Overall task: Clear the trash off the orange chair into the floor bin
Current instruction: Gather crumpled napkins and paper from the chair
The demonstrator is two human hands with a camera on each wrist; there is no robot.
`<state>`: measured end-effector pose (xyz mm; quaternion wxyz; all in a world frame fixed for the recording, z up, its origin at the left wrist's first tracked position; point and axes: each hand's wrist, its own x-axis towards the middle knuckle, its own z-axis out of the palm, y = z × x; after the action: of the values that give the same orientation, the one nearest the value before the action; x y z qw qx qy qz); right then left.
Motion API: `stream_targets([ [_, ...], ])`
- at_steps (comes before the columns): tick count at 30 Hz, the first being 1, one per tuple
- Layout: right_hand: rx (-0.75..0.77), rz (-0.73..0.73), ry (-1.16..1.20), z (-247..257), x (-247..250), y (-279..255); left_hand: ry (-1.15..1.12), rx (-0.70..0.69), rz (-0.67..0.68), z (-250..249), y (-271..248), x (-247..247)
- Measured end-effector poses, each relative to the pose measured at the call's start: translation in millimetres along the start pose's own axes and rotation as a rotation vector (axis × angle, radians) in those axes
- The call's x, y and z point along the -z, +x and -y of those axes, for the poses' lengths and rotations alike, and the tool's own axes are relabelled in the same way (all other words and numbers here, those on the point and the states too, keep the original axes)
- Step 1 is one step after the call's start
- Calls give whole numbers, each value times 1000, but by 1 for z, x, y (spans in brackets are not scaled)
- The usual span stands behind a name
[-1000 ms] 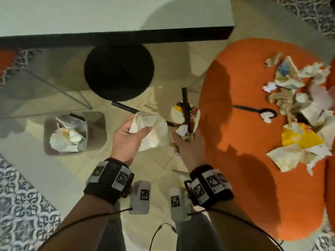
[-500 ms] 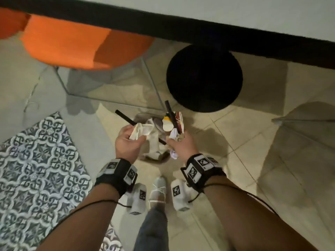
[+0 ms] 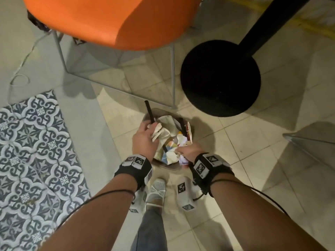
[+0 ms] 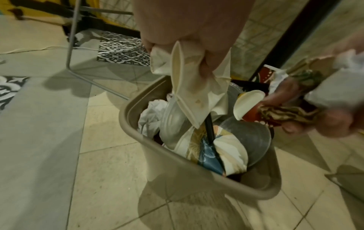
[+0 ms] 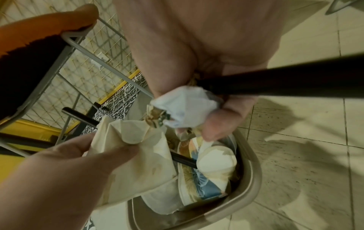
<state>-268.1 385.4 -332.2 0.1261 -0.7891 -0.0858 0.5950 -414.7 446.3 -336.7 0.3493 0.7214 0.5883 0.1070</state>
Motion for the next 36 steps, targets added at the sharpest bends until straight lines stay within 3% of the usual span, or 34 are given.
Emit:
stream_targets([
  [6,-80,91,52,10,7,-23,-24,-146,-43,-2,3,-10],
  [9,-100,90,58,8,13,-35,35,-169,42,-1,1,-15],
  [13,-122,83,139,10,14,-41,146,-87,199,2,0,-22],
  [18,-151,26,141,21,8,-34,318,59,318,2,3,-25],
  [21,-176,63,191,22,4,-35,320,113,365,13,7,-26],
  [25,-183,127,234,20,8,-45,289,96,324,22,14,-26],
  [29,-119,93,181,23,12,-51,296,69,269,21,15,-22],
  [36,-7,-54,-278,30,19,-54,202,138,177,7,9,-7],
])
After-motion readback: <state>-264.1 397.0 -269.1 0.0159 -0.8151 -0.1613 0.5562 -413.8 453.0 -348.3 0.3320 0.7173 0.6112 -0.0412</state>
